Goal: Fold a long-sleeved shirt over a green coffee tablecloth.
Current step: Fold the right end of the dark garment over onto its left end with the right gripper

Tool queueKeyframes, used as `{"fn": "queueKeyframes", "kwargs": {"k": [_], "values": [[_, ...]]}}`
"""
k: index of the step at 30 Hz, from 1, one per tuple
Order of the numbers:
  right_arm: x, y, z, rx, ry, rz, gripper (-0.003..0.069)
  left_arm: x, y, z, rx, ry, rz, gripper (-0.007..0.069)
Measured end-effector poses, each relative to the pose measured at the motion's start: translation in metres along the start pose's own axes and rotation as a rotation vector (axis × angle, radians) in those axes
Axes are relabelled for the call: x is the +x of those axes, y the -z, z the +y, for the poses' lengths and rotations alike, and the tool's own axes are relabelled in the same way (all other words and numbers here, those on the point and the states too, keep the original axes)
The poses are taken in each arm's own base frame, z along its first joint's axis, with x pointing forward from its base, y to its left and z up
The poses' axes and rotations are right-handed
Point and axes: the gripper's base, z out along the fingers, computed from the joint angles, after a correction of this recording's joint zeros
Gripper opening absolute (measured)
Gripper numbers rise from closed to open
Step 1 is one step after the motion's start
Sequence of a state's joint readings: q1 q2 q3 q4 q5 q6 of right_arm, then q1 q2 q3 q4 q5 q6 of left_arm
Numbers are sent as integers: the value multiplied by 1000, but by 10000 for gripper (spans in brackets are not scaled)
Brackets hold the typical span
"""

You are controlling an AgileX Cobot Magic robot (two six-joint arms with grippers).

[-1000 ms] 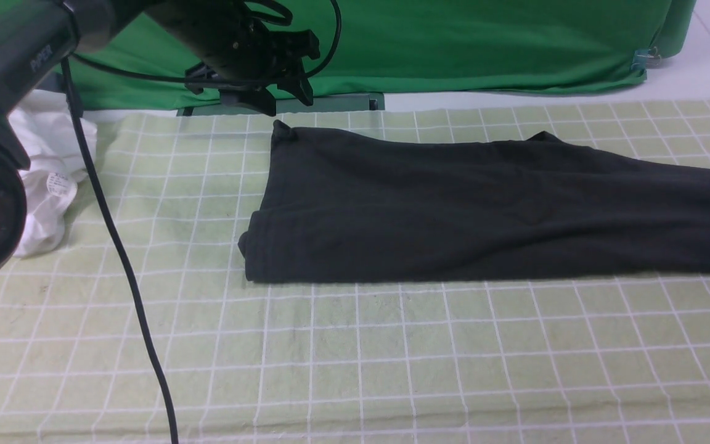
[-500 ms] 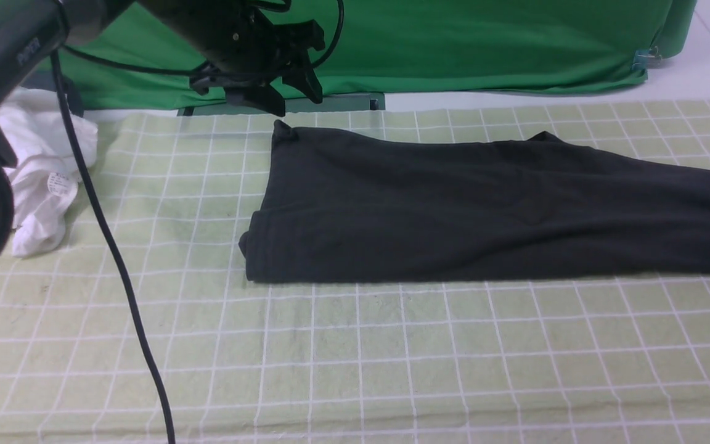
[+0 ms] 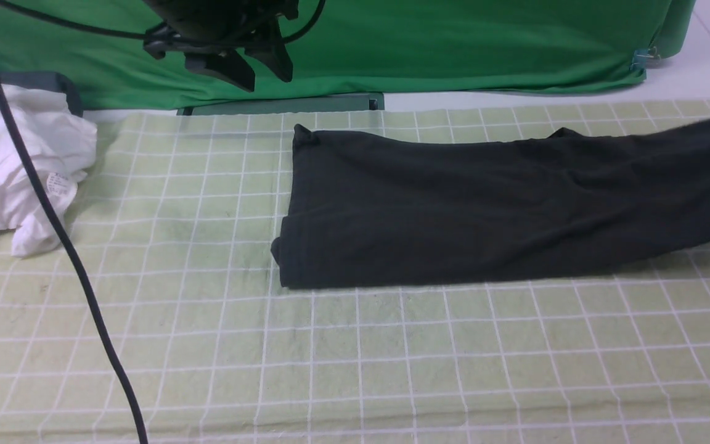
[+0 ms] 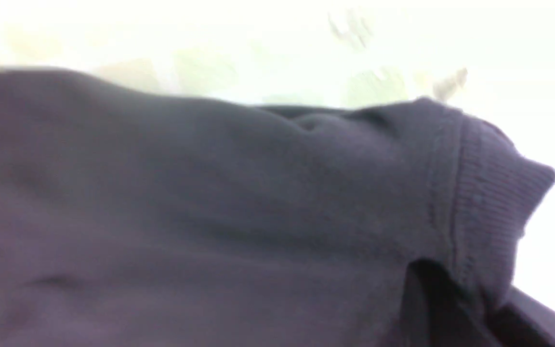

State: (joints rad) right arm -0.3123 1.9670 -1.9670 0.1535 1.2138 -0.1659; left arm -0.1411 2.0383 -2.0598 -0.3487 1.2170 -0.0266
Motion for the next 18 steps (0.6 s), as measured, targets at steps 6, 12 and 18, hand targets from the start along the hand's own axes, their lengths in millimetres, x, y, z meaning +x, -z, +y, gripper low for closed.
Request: {"fn": "queueKeyframes", "kwargs": {"k": [6, 12, 18], "values": [[4, 55, 112, -169, 78, -110, 31, 1, 9, -4, 17, -47, -13, 128], [36, 63, 254, -353, 229, -114, 41, 6, 64, -11, 65, -69, -114, 22], [70, 48, 356, -504, 320, -172, 69, 15, 101, 14, 27, -11, -174, 17]]}}
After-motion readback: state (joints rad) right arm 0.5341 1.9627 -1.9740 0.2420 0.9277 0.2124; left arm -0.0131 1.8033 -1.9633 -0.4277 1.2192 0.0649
